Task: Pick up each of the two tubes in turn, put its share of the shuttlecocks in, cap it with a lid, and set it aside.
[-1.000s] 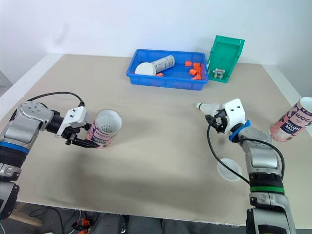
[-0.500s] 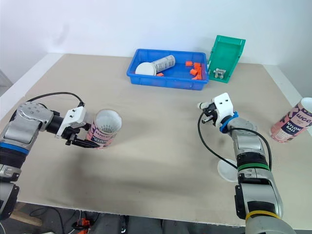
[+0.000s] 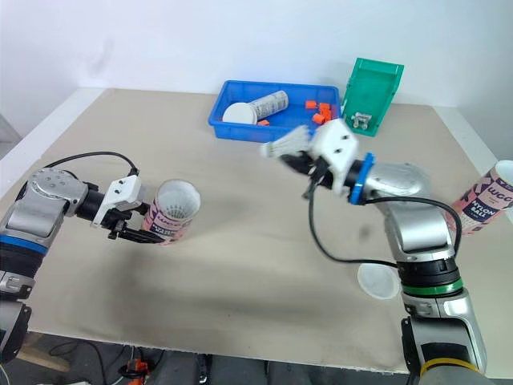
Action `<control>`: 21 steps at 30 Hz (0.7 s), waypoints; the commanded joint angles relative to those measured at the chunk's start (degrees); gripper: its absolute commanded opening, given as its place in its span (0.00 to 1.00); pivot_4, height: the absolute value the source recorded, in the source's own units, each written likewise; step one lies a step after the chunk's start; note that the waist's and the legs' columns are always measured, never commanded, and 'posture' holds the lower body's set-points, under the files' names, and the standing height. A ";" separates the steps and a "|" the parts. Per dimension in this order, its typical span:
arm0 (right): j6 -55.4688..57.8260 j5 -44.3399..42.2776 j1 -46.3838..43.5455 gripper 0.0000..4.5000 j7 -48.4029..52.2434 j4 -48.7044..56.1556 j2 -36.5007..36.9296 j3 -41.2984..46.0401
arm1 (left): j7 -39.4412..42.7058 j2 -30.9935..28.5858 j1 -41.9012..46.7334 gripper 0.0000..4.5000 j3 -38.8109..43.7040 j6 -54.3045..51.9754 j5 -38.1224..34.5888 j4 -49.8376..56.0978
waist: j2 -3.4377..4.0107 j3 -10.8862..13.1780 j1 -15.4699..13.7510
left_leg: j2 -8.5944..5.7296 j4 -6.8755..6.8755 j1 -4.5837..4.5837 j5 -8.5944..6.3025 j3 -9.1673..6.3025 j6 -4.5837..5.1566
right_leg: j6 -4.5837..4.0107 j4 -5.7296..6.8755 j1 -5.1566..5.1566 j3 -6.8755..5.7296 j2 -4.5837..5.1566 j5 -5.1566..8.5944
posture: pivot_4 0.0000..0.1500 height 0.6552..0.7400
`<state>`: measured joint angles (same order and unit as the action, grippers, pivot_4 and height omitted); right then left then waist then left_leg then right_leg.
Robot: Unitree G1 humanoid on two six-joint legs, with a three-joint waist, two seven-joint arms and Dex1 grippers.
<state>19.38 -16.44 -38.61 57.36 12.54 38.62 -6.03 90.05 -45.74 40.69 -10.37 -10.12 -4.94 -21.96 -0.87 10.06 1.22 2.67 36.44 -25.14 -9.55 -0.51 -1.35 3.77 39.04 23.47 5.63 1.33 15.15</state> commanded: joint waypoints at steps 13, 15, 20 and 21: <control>-15.94 12.63 -23.53 0.01 17.55 -10.71 -6.99 -20.29 | -0.95 1.90 -0.68 0.58 -1.46 0.39 0.65 0.25 | -0.03 -0.01 -0.39 | 0.10 0.07 -0.04 0.02 0.10 -0.01 | -0.16 0.02 0.00 -0.15 0.05 0.02 | 1.00 0.62; -18.12 16.05 -24.99 0.01 17.18 -14.51 -8.65 -22.60 | -1.13 1.72 -1.22 0.58 -1.26 0.39 0.59 0.67 | -0.03 -0.01 -0.38 | 0.06 0.07 -0.07 0.02 0.12 -0.01 | -0.16 0.00 0.00 -0.14 0.09 0.02 | 1.00 0.62; -17.96 14.95 -27.41 0.41 18.03 -17.70 -13.50 -21.77 | -1.20 1.46 -1.87 0.58 -1.09 -0.11 0.35 1.59 | -0.02 -0.01 -0.25 | 0.19 0.04 0.03 0.04 0.08 -0.02 | -0.23 0.07 0.00 -0.25 -0.03 -0.02 | 1.00 0.62; -17.56 13.87 -27.47 0.49 18.55 -17.71 -13.99 -20.96 | -1.23 1.47 -1.87 0.58 -1.07 -0.12 0.36 1.63 | -0.02 -0.01 -0.26 | 0.21 0.04 0.02 0.05 0.05 -0.04 | -0.26 0.07 0.00 -0.31 -0.03 -0.02 | 1.00 0.62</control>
<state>1.42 -0.53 -64.58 74.83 -5.59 25.15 -29.04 89.07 -45.00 39.91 -9.75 -9.96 -4.68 -21.18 -0.89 10.05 0.96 2.88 36.48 -25.13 -9.48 -0.47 -1.40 3.51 39.11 23.46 5.30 1.30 15.13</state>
